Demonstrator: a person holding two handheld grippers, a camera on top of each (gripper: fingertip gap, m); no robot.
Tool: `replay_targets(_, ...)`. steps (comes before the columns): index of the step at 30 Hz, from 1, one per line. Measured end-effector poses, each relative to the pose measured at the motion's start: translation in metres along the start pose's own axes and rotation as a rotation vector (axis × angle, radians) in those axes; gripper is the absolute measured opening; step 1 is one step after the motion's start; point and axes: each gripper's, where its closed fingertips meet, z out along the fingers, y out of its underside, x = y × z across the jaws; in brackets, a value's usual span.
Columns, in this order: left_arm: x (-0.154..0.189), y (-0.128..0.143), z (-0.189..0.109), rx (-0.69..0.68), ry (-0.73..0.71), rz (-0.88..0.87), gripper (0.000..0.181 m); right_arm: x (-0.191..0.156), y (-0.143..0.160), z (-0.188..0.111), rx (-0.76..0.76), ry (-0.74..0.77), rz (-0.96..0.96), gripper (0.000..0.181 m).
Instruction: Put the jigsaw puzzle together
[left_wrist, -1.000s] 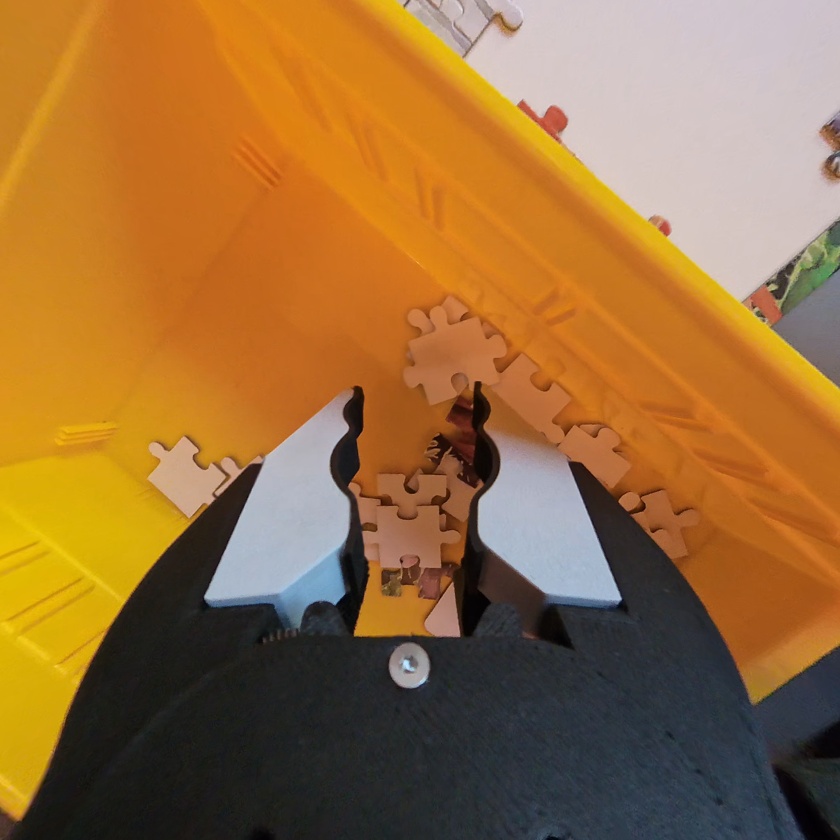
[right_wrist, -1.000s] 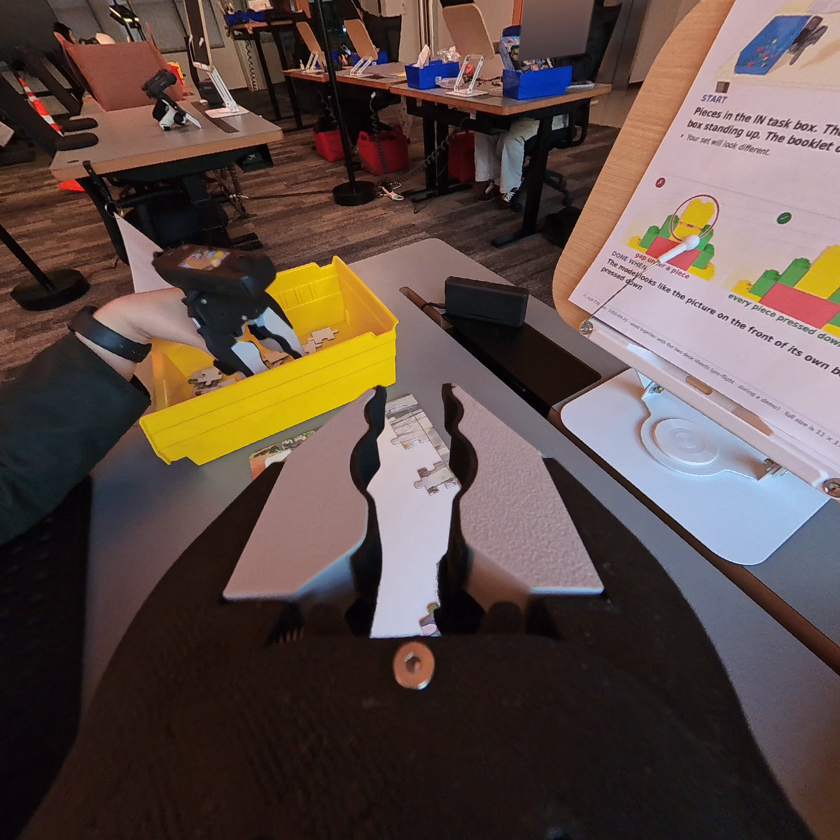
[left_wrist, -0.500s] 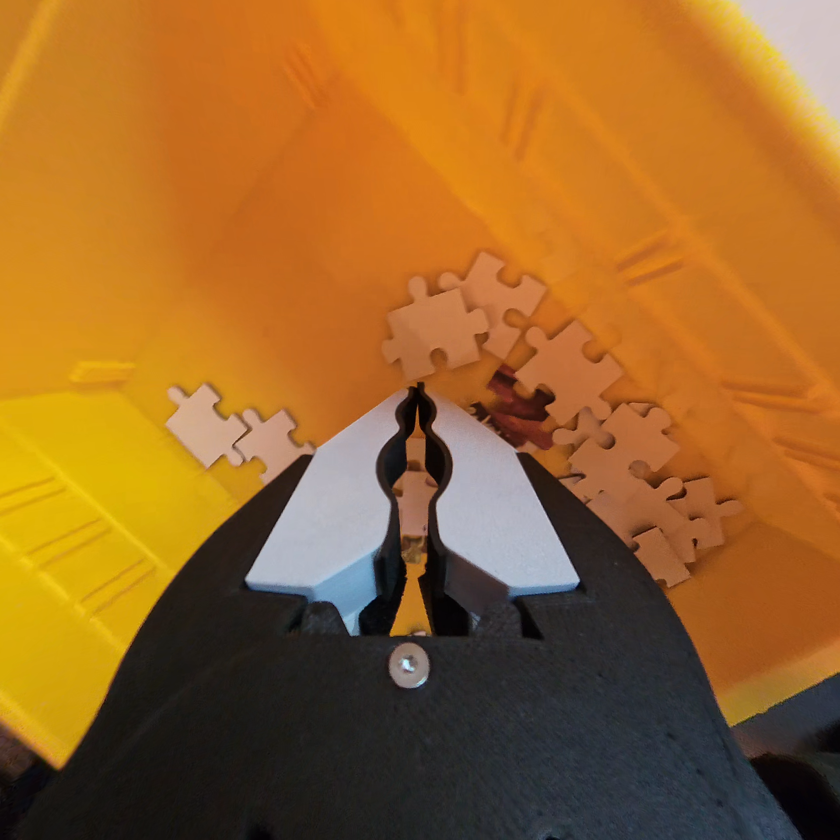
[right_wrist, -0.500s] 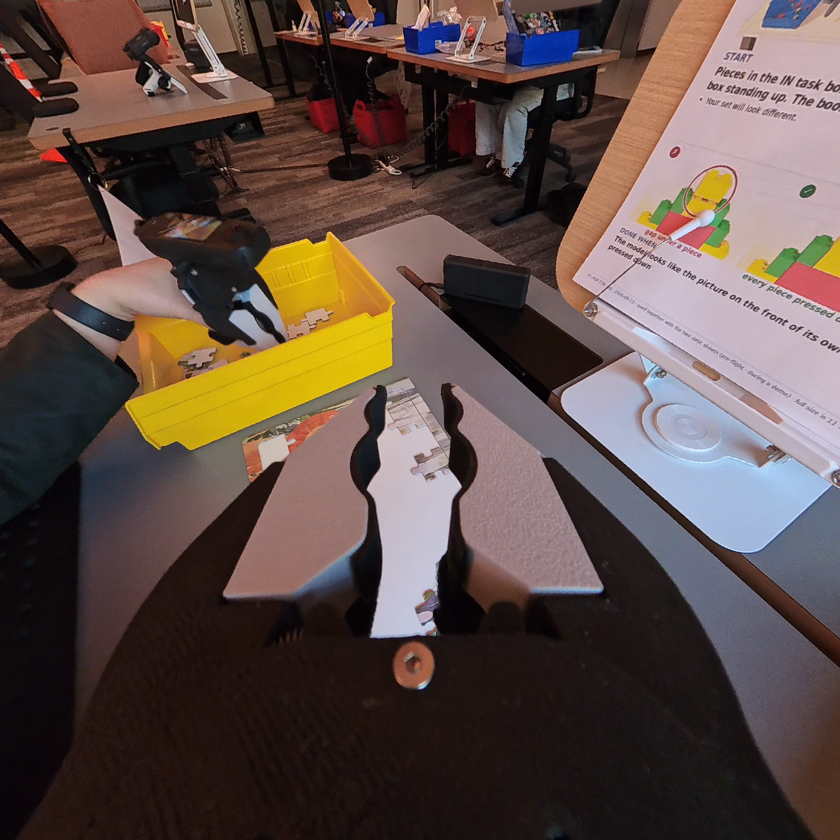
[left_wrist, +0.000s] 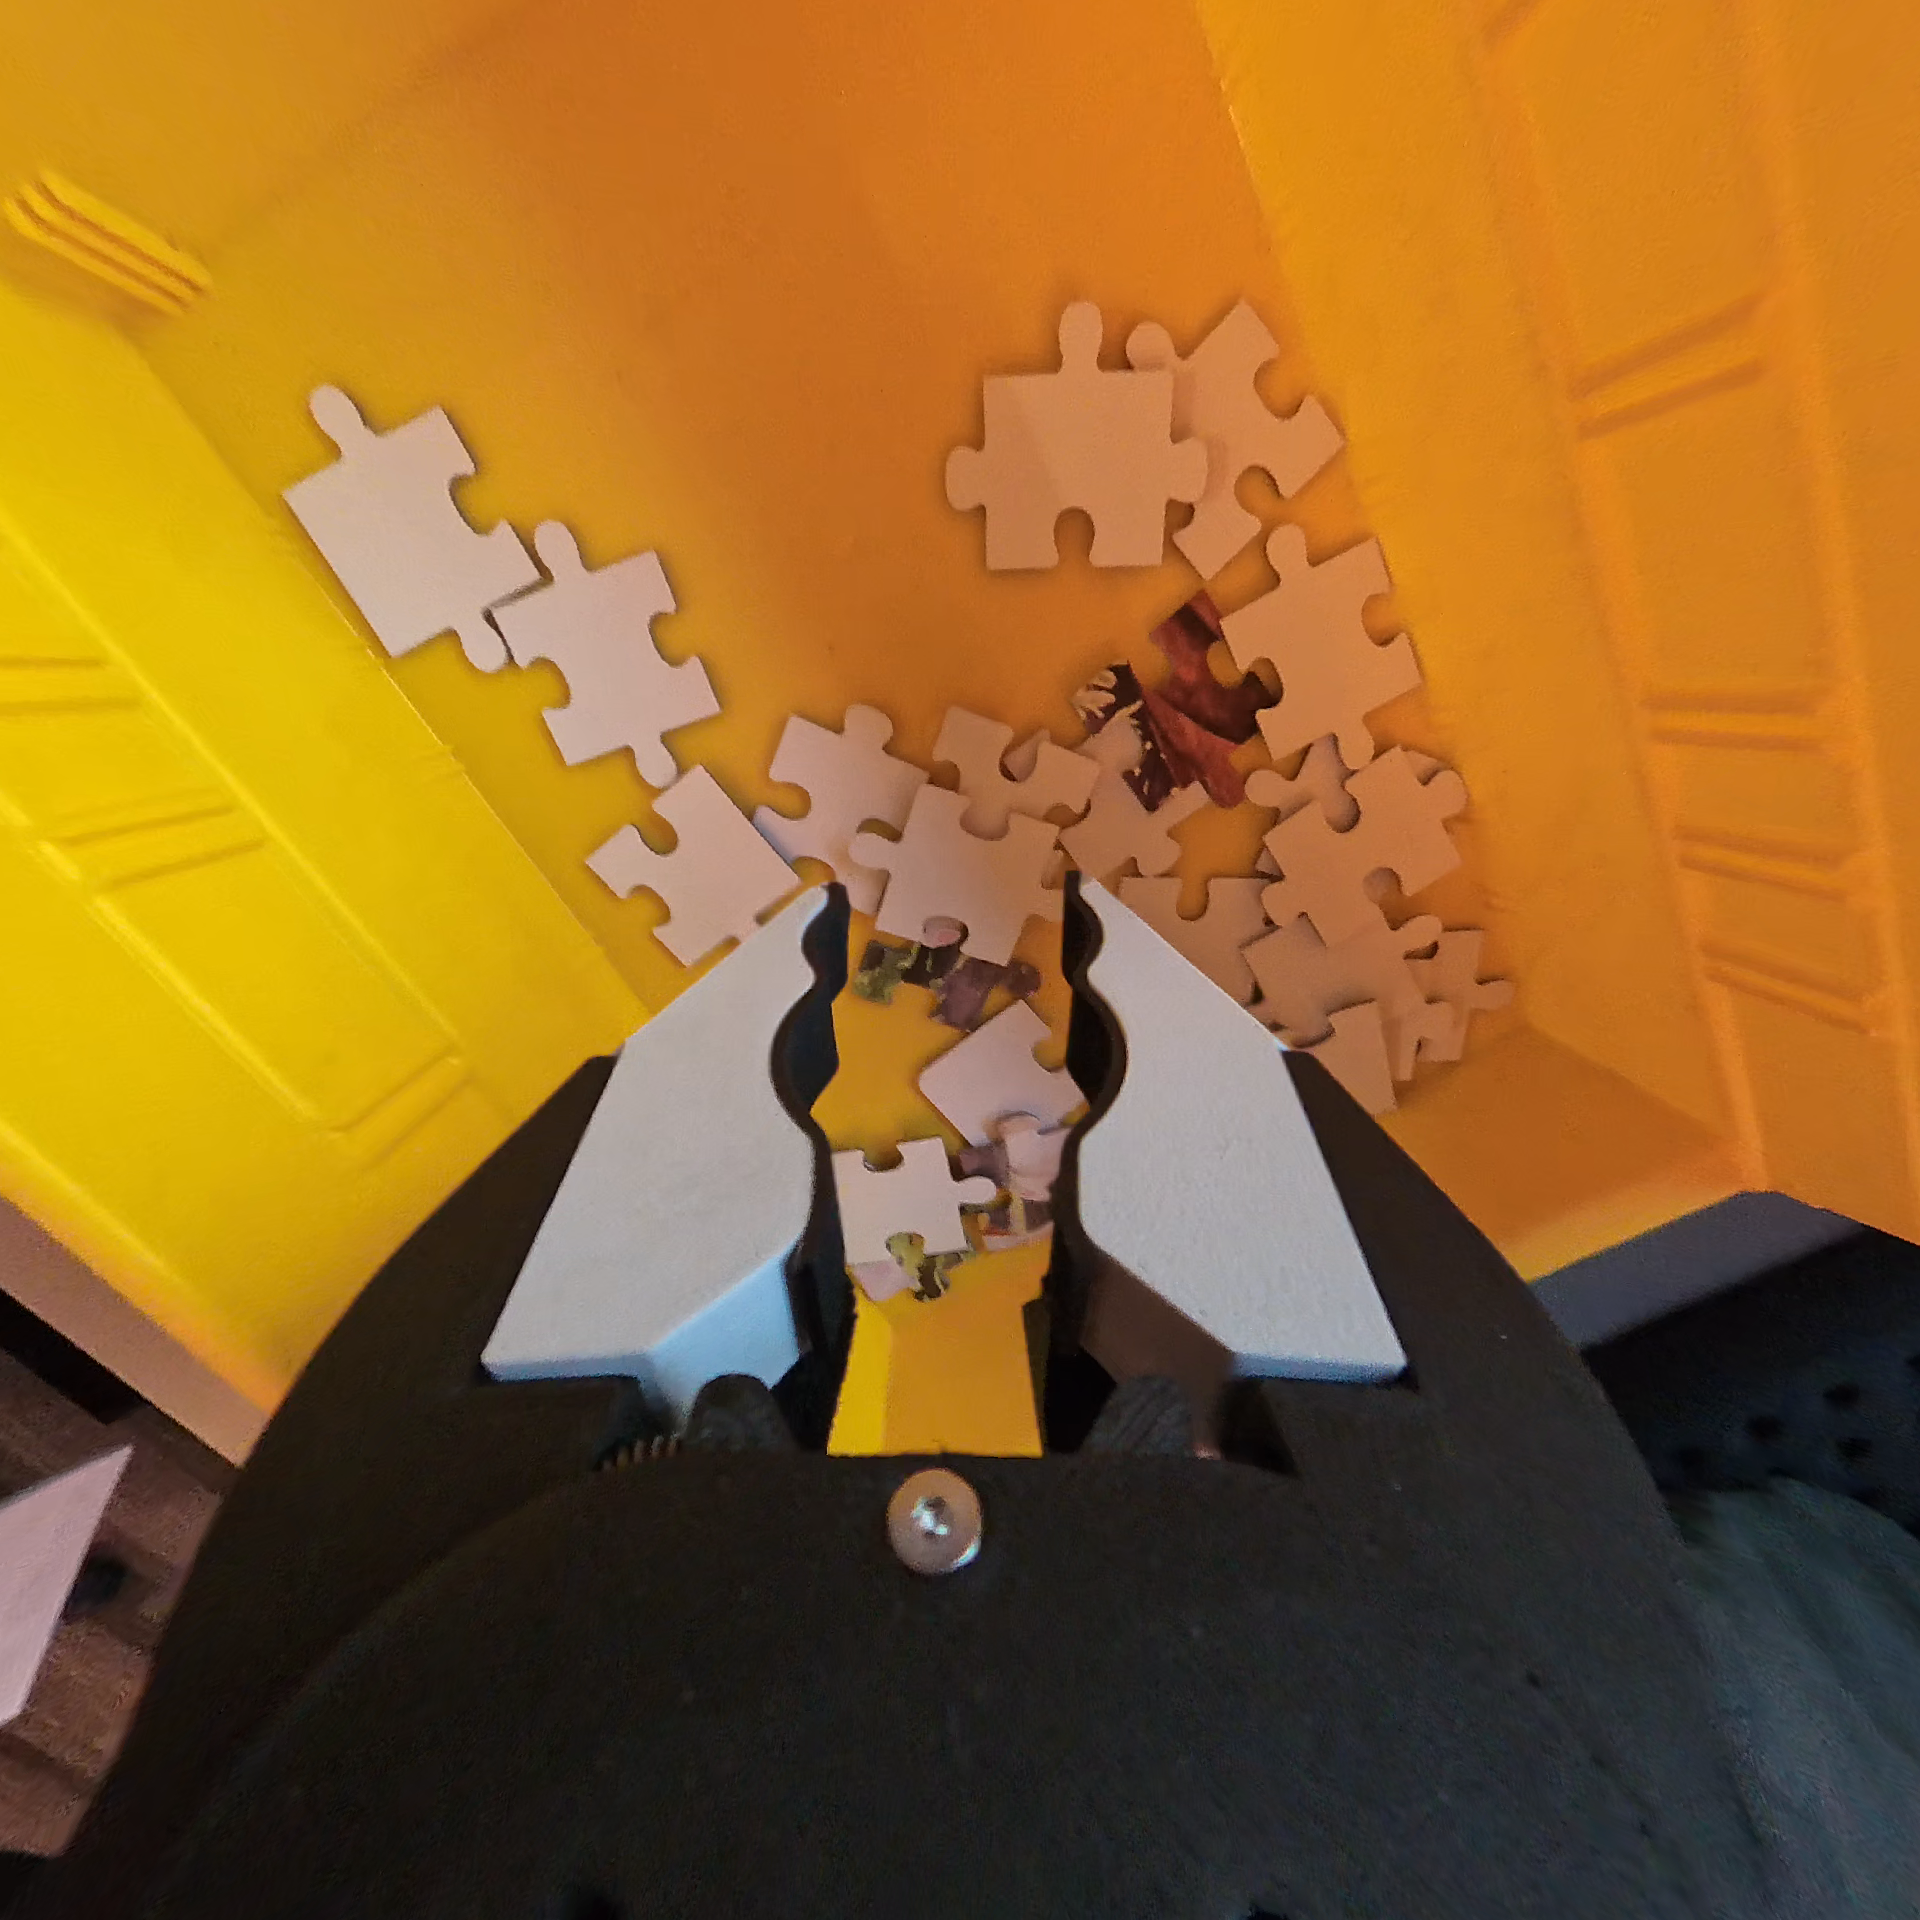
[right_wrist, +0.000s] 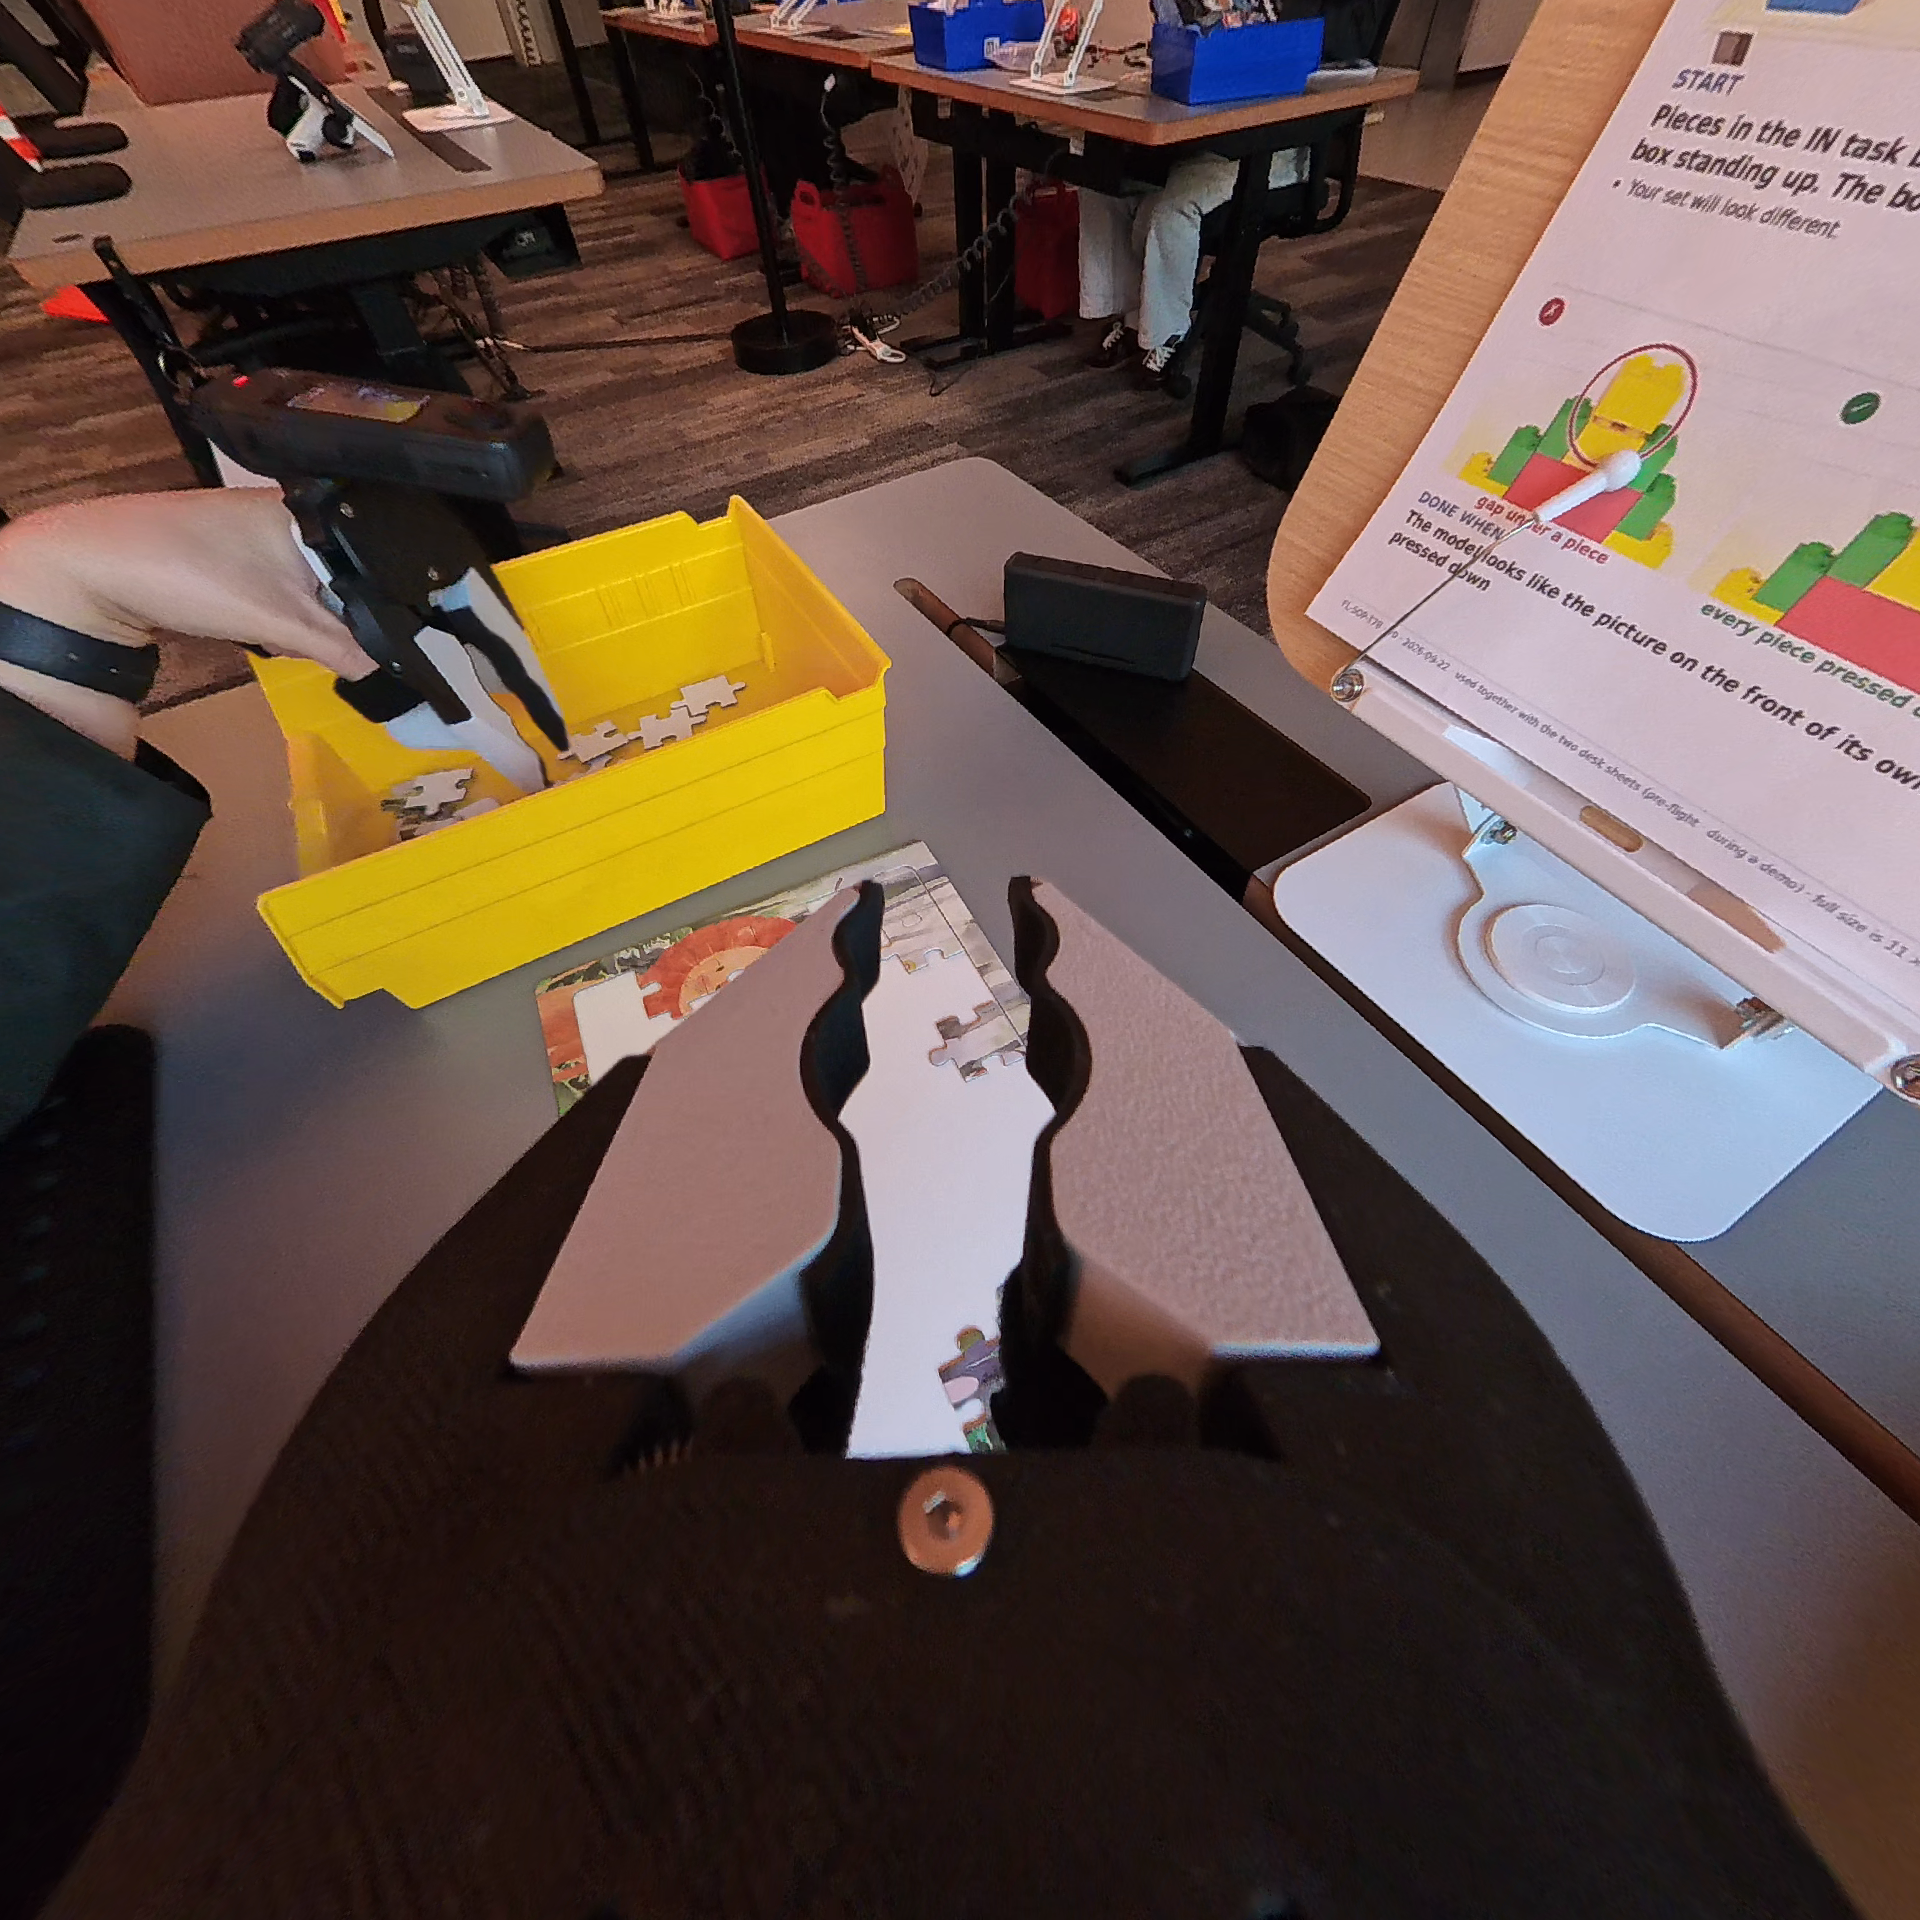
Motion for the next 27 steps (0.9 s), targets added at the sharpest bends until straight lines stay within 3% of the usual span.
replay_targets(7, 0.006, 0.014, 0.017, -0.138, 0.025, 0.016, 0.037, 0.0, 0.004, 0.001, -0.022, -0.002, -0.006, 0.025)
replay_targets(10, 0.005, 0.013, 0.018, -0.155, -0.005, 0.058, 0.017, 0.0, 0.007, 0.003, -0.039, -0.001, -0.011, 0.025)
replay_targets(11, 0.003, 0.014, 0.018, -0.167, -0.022, 0.071, 0.0, 0.0, 0.008, 0.004, -0.047, 0.0, -0.013, 0.025)
replay_targets(12, 0.001, 0.016, 0.018, -0.172, -0.031, 0.078, 0.0, 0.0, 0.01, 0.004, -0.054, 0.0, -0.016, 0.025)
replay_targets(17, -0.006, 0.012, 0.007, -0.079, -0.019, 0.02, 0.0, -0.002, 0.014, 0.008, -0.08, -0.003, -0.026, 0.025)
replay_targets(18, -0.008, 0.01, 0.004, -0.051, -0.015, 0.003, 0.005, -0.003, 0.015, 0.009, -0.085, -0.004, -0.029, 0.025)
replay_targets(22, 0.005, 0.002, 0.004, -0.014, 0.044, 0.021, 0.058, -0.005, 0.017, 0.011, -0.102, -0.01, -0.042, 0.025)
replay_targets(27, 0.005, 0.007, 0.02, -0.132, -0.033, 0.113, 0.055, -0.005, 0.018, 0.01, -0.104, -0.01, -0.044, 0.025)
